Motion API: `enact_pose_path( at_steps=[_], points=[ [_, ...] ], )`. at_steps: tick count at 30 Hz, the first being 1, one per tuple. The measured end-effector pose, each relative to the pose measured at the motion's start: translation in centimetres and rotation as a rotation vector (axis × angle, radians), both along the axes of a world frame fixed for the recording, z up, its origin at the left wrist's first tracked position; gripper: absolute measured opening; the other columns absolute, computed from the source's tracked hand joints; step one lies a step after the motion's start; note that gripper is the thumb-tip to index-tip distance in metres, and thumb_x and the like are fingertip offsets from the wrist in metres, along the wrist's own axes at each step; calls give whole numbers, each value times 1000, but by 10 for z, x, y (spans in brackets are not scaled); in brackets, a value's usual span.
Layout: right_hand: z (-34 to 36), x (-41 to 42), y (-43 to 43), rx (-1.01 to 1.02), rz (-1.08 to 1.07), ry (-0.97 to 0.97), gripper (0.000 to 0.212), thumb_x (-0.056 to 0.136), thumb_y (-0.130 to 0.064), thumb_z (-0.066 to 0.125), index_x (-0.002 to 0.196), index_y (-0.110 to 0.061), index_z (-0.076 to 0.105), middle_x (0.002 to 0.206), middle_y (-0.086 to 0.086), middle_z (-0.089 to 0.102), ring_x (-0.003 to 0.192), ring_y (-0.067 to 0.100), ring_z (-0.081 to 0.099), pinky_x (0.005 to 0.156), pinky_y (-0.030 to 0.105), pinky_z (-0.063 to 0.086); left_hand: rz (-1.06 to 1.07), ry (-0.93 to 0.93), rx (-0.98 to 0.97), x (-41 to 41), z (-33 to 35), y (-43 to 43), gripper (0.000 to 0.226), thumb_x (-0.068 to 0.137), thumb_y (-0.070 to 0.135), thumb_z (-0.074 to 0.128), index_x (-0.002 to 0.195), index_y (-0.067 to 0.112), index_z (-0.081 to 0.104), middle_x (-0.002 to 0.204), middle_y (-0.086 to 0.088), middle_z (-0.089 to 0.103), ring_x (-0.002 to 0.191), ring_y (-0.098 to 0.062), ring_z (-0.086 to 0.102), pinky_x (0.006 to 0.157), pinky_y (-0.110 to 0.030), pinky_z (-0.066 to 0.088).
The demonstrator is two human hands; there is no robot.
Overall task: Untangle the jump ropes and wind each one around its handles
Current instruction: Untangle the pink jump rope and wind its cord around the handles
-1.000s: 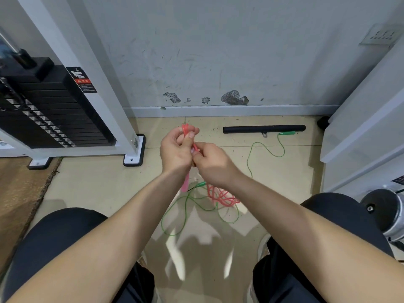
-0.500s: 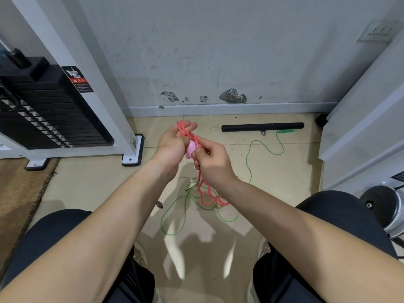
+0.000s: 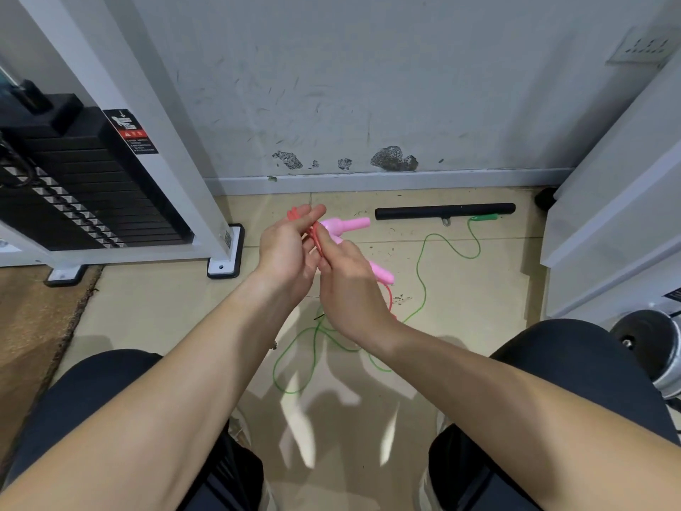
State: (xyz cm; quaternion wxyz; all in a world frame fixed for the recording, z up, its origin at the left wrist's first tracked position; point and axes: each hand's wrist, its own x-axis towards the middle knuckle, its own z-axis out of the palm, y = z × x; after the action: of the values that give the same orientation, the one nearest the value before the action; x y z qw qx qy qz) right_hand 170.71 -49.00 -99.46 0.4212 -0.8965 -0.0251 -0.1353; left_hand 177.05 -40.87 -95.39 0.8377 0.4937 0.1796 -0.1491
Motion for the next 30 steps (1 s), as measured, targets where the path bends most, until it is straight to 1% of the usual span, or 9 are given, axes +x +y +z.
enact_pose_path(
  at_steps=[2,5,10,14,17,20,23,25,30],
  points=[
    [-2,-1,3,-90,17,-52,65,90,8,46,152,-14,42,109,14,53,89,34,59,72,43,51,67,28,-37,4,1,-2,22,94,4,64,116,-2,62,119,-10,69,100,-20,68,100,-41,54],
    [2,-3,4,-163,82,-32,66,89,4,47,152,-17,42,110,8,50,87,32,55,70,41,48,125,42,-36,6,0,-2,43,90,-3,68,130,-6,54,94,-5,71,93,-20,69,104,-43,50],
    [5,-7,1,-107,95,-56,54,91,0,49,142,-17,47,125,7,58,100,35,59,75,44,50,121,116,-71,16,0,10,40,93,-14,54,132,-4,49,120,-8,68,92,-15,72,75,-27,55],
    [4,-7,-4,17,9,-69,16,99,-15,53,114,-12,56,83,-3,62,77,26,58,62,41,40,100,142,-149,21,5,17,48,97,-13,45,143,0,37,131,-9,60,109,-29,68,88,-50,58],
    [7,2,-16,145,-9,102,10,97,-30,58,92,-22,56,53,-14,49,57,14,47,60,39,41,80,159,-188,20,15,19,47,98,-14,38,142,4,38,138,-10,56,120,-30,63,69,-42,60],
    [13,12,-35,286,130,319,16,96,-35,62,84,-24,61,52,-10,40,55,17,38,58,35,34,32,171,-231,19,17,26,30,95,-18,34,114,1,48,116,-10,60,111,-31,64,57,-35,60],
    [17,19,-60,385,316,460,13,94,-28,67,84,-20,69,64,2,40,62,19,36,59,32,29,-69,163,-290,21,19,35,28,93,-20,36,102,3,49,103,-10,63,91,-29,71,74,-38,61],
    [18,22,-77,441,356,525,11,90,-27,67,83,-20,73,64,3,42,60,17,38,58,31,28,-188,95,-225,20,21,41,25,94,-18,39,98,4,50,94,-6,65,96,-25,68,88,-38,57],
    [27,29,-110,880,344,867,36,99,-25,43,102,-2,70,75,10,54,55,14,37,52,25,29,-504,-213,96,21,21,49,29,95,-18,42,111,4,53,86,0,73,84,-20,69,70,-33,59]
  ],
)
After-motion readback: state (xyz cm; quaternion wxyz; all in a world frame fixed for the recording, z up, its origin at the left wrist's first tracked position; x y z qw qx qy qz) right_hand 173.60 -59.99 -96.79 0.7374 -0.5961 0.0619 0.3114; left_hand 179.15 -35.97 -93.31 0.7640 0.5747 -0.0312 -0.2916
